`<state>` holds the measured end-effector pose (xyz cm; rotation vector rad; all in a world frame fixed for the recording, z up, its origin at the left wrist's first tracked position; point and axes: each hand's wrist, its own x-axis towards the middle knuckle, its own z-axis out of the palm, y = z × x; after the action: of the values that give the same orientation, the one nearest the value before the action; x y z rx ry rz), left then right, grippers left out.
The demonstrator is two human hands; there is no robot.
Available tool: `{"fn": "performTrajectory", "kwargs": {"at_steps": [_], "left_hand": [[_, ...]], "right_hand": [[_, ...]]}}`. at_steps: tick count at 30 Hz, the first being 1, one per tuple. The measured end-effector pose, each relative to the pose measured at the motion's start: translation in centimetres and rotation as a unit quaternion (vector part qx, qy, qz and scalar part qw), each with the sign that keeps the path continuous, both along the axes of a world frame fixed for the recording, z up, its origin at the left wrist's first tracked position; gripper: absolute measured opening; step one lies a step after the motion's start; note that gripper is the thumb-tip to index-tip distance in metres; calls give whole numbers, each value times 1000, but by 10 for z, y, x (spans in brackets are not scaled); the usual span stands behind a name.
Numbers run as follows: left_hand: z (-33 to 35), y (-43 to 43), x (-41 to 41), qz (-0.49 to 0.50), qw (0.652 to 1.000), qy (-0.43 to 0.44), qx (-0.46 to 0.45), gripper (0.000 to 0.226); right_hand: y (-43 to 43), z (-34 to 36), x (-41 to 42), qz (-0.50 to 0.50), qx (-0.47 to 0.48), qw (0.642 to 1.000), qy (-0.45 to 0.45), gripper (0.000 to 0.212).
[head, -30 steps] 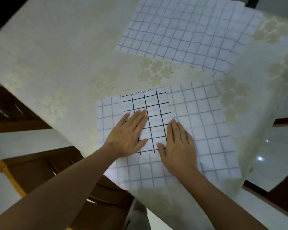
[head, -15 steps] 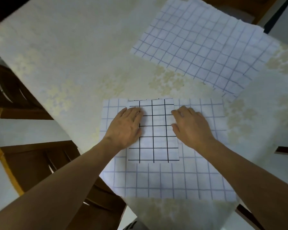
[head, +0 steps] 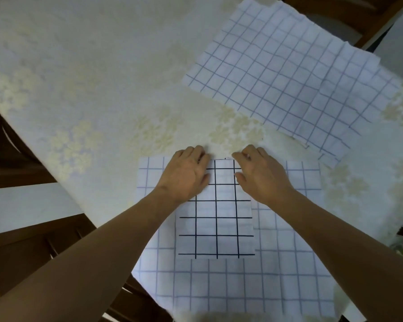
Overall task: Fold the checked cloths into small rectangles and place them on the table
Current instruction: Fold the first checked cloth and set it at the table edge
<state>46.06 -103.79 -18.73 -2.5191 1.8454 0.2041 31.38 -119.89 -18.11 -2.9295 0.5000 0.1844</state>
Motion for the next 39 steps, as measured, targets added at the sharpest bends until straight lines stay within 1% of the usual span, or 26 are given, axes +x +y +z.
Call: {"fn": "performTrajectory", "kwargs": {"at_steps": [8,11,14,21,24,27,31,33,36,39], "left_hand": [[-2,-10,1,9,1000,11,-7,38],[0,-13,1,11,1000,15,-6,39],[0,-15,1,15,1000,19,-10,39],[-3,-17,-2,9,999,12,-42,28],[-5,-18,-2,13,998,8,-58,24],[-5,-22,-3,21,998,7,-58,26],[-8,-26,-3,13,998,18,-63,23],[-10,-28,-4,11,997,28,-68,21],[-11,-29,-4,11,996,40,-84,17],[-11,-28,-4,3,995,32,-92,15]], "right_hand": [[-6,-6,17,15,30,999,-33,23],[-7,-7,21,17,45,998,-43,21],[-6,-9,23,23,40,998,-50,20],[-6,-9,21,34,27,995,-85,20],[-6,-10,22,31,40,995,-82,16],[-5,-13,23,31,53,995,-80,10],[-7,-15,26,28,74,994,-71,4],[-7,-15,25,32,69,994,-77,2],[-5,-13,22,36,70,993,-93,6],[-3,-10,18,36,87,990,-103,7]]}}
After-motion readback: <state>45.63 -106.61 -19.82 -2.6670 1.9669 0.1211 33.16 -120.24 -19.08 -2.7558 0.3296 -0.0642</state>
